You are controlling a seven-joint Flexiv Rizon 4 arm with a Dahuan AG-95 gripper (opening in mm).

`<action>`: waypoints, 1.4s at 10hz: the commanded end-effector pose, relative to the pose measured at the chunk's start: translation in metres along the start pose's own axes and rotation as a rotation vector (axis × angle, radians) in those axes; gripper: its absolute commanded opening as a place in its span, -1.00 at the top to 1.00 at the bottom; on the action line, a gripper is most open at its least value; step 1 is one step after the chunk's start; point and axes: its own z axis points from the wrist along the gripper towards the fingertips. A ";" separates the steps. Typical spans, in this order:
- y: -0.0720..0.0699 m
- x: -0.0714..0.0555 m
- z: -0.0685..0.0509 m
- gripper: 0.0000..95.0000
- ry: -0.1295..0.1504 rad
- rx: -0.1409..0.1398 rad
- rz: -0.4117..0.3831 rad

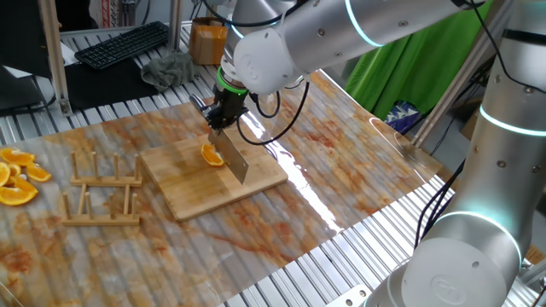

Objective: Chop the orange

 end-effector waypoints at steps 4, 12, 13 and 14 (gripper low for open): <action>0.001 0.003 0.014 1.00 -0.008 -0.004 0.006; 0.003 0.005 0.012 1.00 0.020 -0.024 0.026; 0.005 0.008 0.024 1.00 0.000 -0.037 0.035; 0.005 0.009 0.031 1.00 -0.014 -0.026 0.028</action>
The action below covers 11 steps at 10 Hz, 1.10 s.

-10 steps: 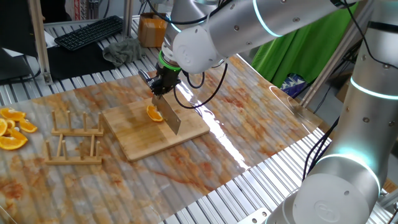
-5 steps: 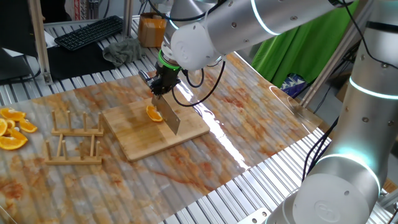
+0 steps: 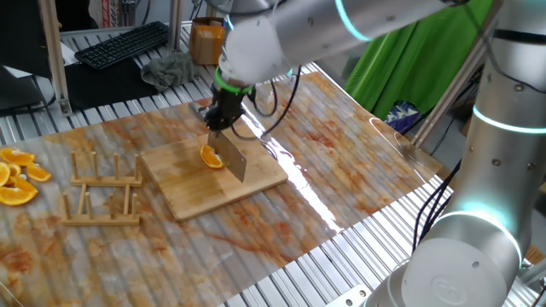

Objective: Chop the orange

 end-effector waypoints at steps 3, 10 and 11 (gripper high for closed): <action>-0.001 0.000 -0.008 1.00 -0.020 0.005 0.000; 0.003 0.006 -0.012 1.00 0.022 0.000 0.003; 0.003 0.006 -0.015 1.00 0.027 0.000 0.002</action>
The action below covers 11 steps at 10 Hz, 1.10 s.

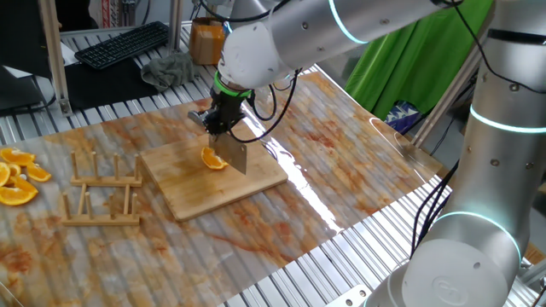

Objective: Chop the orange

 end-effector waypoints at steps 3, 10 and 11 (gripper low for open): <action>0.003 0.008 -0.009 1.00 0.010 0.002 0.002; 0.010 0.022 -0.009 1.00 -0.009 0.014 -0.015; 0.011 0.023 -0.009 1.00 -0.011 0.012 -0.015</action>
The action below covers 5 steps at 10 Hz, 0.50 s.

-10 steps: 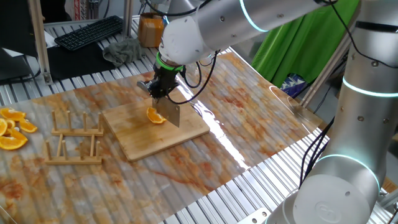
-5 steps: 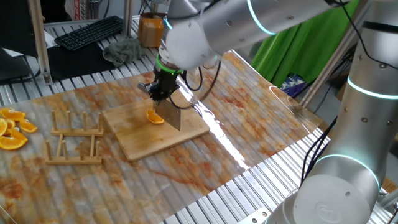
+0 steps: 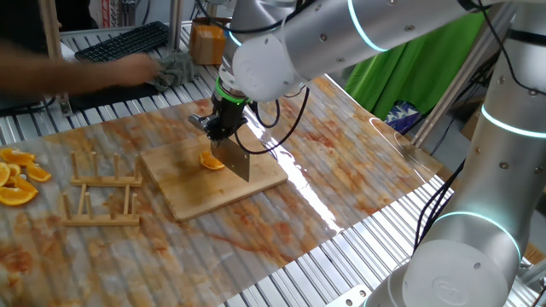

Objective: Chop the orange

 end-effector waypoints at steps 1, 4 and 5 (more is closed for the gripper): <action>0.000 0.001 -0.002 1.00 0.000 -0.002 0.000; 0.000 0.001 -0.001 1.00 -0.007 -0.001 -0.002; 0.000 0.001 -0.001 1.00 -0.020 0.000 -0.001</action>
